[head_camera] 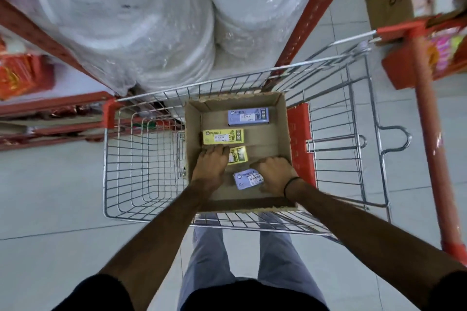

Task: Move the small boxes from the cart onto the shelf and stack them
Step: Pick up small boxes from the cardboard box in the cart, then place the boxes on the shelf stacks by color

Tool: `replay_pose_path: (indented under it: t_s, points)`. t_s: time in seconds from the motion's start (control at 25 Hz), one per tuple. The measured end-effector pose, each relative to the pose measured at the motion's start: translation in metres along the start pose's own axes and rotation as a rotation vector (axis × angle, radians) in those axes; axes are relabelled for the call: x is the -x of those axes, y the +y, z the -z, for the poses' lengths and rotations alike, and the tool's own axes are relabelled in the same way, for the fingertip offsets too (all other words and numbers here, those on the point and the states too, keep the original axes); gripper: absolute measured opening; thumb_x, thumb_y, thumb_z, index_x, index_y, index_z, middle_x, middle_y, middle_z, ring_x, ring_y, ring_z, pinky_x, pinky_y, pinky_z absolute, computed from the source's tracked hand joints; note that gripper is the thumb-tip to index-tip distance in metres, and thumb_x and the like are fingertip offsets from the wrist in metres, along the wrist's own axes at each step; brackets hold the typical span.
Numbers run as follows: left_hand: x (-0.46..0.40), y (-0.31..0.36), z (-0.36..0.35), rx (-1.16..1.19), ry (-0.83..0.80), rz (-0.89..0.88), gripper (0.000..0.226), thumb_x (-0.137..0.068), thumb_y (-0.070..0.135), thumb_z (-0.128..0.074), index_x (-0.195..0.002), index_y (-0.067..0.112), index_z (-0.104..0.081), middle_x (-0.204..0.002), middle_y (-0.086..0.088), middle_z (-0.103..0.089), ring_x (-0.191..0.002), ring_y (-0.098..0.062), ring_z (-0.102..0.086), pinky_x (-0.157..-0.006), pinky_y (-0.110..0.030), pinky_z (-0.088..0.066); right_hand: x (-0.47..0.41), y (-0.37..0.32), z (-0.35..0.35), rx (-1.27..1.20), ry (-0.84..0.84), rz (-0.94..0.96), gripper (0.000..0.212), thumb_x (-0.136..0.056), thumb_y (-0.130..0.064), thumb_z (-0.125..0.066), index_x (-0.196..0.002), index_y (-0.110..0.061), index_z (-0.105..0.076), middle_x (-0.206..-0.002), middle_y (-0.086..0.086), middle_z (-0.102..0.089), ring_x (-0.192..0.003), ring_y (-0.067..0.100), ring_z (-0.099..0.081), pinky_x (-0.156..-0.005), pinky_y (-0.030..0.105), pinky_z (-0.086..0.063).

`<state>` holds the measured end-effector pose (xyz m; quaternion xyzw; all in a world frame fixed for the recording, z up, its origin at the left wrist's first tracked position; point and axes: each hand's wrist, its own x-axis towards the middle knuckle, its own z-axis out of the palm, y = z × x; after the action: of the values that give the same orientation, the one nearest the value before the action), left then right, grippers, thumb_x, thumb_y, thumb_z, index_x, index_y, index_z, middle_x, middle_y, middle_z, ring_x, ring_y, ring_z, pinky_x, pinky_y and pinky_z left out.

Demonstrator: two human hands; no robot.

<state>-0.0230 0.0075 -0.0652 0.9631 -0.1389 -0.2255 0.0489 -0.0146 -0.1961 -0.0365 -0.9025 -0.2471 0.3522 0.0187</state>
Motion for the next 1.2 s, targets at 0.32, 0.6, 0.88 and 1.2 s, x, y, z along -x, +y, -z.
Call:
replay_pose_path:
  t_s: [0.32,0.6,0.88,1.2]
  points:
    - [0.053,-0.005,0.234,-0.081,0.452,0.041,0.065,-0.058,0.002,-0.08,-0.121,0.007,-0.063,-0.111,-0.013,-0.068,-0.099,-0.036,-0.063,-0.07,-0.046,-0.06,0.082,-0.014,0.19,-0.042,0.63,0.183,0.053,-0.058,-0.043,-0.067,-0.107,-0.024,-0.07,-0.097,0.0,-0.077,-0.089,0.025,-0.071,-0.074,0.033,-0.053]
    - [0.121,0.013,0.427,-0.231,0.948,0.078,0.059,-0.063,0.003,-0.08,-0.12,0.011,-0.065,-0.106,-0.006,-0.069,-0.094,-0.033,-0.063,-0.063,-0.043,-0.054,0.165,-0.032,0.37,0.125,1.155,0.33,0.057,-0.06,-0.028,-0.069,-0.117,-0.021,-0.069,-0.112,-0.004,-0.076,-0.098,0.019,-0.069,-0.087,0.034,-0.055]
    - [0.113,-0.028,0.541,-0.2,1.275,0.085,0.061,-0.064,-0.009,-0.073,-0.122,0.007,-0.063,-0.107,-0.012,-0.067,-0.094,-0.037,-0.058,-0.063,-0.045,-0.054,0.176,-0.033,0.484,0.15,1.547,0.224,0.06,-0.063,-0.021,-0.078,-0.122,-0.015,-0.067,-0.118,0.004,-0.074,-0.108,0.024,-0.066,-0.099,0.04,-0.047]
    - [0.073,-0.061,0.537,-0.173,1.117,0.027,0.063,-0.056,-0.009,-0.084,-0.116,0.005,-0.072,-0.111,-0.015,-0.075,-0.096,-0.036,-0.07,-0.083,-0.045,-0.06,0.13,-0.035,0.518,0.282,1.256,0.02,0.05,-0.086,-0.029,-0.068,-0.132,-0.018,-0.055,-0.133,0.002,-0.064,-0.12,0.026,-0.059,-0.104,0.043,-0.045]
